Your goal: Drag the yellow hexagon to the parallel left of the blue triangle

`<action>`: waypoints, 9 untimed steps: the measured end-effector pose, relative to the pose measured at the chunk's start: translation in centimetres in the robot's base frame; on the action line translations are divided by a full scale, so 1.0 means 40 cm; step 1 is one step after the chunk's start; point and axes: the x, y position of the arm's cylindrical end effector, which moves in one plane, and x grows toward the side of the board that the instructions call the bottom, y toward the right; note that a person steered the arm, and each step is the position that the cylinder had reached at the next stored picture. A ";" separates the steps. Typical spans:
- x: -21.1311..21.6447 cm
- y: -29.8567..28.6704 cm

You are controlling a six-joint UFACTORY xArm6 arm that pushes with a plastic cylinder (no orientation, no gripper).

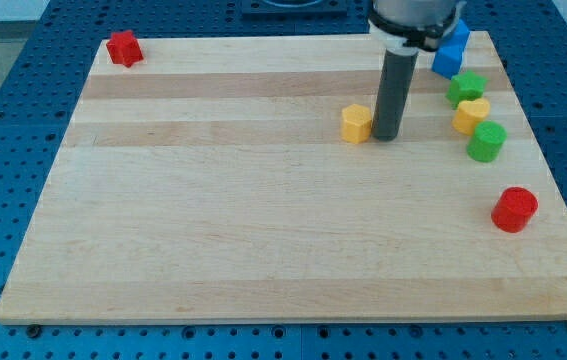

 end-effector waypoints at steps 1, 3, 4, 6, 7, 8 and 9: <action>0.018 -0.010; -0.076 -0.104; -0.083 -0.185; -0.111 -0.295; -0.140 -0.348; -0.194 -0.351; -0.240 -0.349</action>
